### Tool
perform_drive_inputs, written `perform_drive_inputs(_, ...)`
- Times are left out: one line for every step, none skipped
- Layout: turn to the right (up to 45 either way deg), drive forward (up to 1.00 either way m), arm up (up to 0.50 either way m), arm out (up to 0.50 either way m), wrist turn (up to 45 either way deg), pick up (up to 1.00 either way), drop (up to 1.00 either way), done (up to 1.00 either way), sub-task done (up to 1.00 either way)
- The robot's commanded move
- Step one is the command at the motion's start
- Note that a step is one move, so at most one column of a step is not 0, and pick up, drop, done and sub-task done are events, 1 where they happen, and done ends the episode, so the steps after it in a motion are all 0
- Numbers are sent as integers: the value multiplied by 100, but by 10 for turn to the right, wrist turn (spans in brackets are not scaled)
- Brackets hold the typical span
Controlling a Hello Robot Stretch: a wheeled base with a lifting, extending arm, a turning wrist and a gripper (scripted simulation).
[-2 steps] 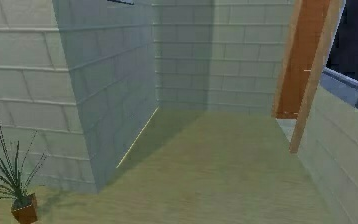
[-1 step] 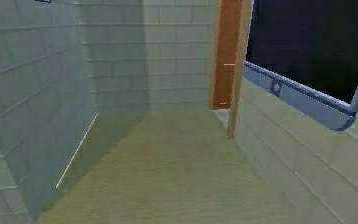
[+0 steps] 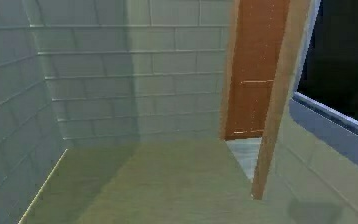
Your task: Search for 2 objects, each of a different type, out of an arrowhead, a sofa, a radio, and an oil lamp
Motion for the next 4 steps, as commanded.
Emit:
perform_drive_inputs(30,0,0,0,0,0,0,0,0)
perform_drive_inputs(0,100,0,0,0,0,0,0,0)
perform_drive_inputs(0,50,0,0,0,0,0,0,0)
perform_drive_inputs(90,0,0,0,0,0,0,0,0)
